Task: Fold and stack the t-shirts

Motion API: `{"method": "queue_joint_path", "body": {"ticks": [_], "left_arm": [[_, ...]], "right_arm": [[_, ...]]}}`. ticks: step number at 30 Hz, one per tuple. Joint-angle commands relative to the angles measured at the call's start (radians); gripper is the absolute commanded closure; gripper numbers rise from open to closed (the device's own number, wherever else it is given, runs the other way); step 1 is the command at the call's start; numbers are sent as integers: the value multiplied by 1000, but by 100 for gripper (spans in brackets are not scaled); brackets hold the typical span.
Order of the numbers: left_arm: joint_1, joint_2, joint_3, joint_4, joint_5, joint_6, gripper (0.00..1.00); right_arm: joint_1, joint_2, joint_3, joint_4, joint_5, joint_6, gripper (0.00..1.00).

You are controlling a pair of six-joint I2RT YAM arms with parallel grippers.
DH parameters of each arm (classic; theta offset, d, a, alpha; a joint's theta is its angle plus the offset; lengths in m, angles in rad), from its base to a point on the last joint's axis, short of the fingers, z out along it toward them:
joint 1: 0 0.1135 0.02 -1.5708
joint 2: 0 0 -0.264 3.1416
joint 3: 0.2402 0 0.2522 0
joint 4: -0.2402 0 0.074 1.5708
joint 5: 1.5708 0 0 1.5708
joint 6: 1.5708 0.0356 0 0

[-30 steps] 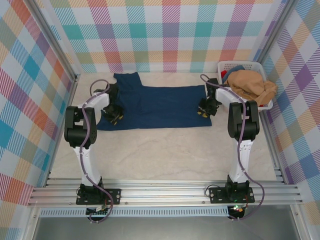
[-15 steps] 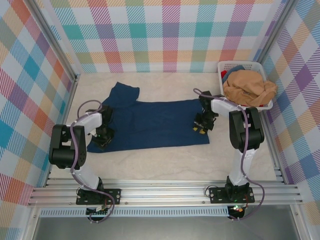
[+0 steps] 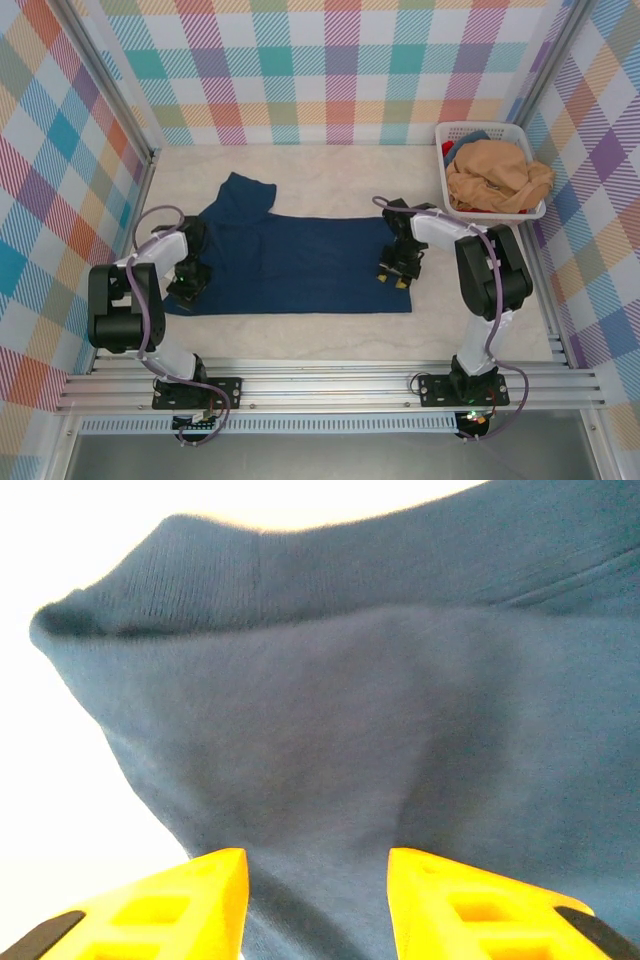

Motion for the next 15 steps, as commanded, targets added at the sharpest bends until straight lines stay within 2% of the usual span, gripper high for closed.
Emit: {"method": "queue_joint_path", "body": {"ticks": [1, 5, 11, 15], "left_arm": [[-45, -29, 199, -27, -79, 107, 53], [-76, 92, 457, 5, -44, 238, 50], [-77, 311, 710, 199, 118, 367, 51], [-62, 485, 922, 166, 214, 401, 53]], "right_arm": [[-12, -54, 119, -51, 108, -42, 56], [-84, 13, 281, -51, 147, -77, 56], [-134, 205, 527, -53, 267, -83, 60], [-134, 327, 660, -57, 275, -67, 61]]}}
